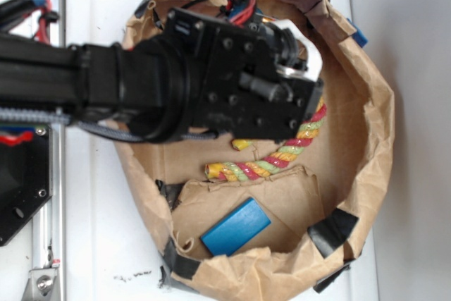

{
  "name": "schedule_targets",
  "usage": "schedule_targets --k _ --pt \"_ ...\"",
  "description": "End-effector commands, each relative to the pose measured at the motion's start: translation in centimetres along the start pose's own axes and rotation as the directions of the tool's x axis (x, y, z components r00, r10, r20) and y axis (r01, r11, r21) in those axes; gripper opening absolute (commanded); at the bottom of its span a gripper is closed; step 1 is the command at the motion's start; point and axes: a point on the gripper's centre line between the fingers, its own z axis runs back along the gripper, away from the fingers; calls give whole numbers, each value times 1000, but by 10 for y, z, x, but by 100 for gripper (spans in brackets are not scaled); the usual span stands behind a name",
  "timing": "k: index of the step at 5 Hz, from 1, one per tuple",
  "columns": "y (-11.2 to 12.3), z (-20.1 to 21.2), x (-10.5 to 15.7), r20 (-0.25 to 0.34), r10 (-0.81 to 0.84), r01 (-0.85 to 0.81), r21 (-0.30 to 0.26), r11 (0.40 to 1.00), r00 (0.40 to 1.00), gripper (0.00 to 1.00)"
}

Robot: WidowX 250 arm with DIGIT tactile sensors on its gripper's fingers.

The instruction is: Grab the blue ball.

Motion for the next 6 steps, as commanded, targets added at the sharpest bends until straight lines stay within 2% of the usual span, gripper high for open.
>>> schedule_targets --k 1,3,4,5,6 --pt "9 14 24 48 94 -91 -60 994 994 100" --pt "6 6 26 70 127 -123 -54 991 989 100" --pt "-5 2 26 51 129 -127 -39 991 990 100" --pt "-14 -5 24 73 116 -117 19 993 991 100" --pt "-15 -8 25 69 111 -114 44 993 991 100"
